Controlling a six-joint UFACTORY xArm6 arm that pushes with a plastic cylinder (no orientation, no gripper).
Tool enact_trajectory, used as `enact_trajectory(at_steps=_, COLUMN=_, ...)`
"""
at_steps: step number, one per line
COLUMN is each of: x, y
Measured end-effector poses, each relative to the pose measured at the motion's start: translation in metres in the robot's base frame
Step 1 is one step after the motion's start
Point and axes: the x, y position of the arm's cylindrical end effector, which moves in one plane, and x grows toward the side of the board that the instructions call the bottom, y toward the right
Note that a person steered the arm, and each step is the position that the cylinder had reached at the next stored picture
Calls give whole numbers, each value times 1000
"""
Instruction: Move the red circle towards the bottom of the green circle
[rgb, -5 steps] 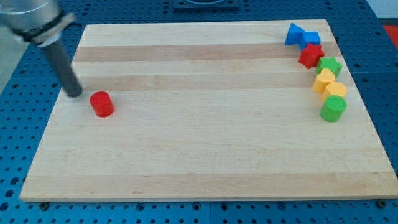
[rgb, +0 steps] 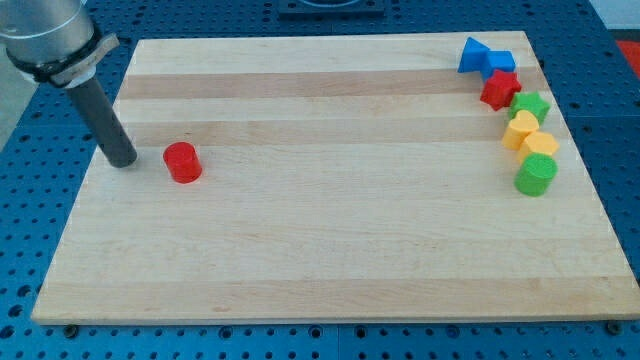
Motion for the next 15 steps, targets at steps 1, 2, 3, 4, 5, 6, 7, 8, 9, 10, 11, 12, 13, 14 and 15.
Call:
enact_trajectory(at_steps=1, x=9, y=53)
enact_trajectory(at_steps=2, x=37, y=150)
enact_trajectory(at_steps=3, x=48, y=218)
enact_trajectory(at_steps=4, x=49, y=233)
enact_trajectory(at_steps=5, x=48, y=206)
enact_trajectory(at_steps=6, x=57, y=192)
enact_trajectory(at_steps=7, x=66, y=220)
enact_trajectory(at_steps=8, x=67, y=286)
enact_trajectory(at_steps=9, x=67, y=346)
enact_trajectory(at_steps=10, x=67, y=367)
enact_trajectory(at_steps=11, x=67, y=346)
enact_trajectory(at_steps=12, x=74, y=330)
enact_trajectory(at_steps=13, x=87, y=343)
enact_trajectory(at_steps=14, x=92, y=384)
enact_trajectory(at_steps=15, x=92, y=423)
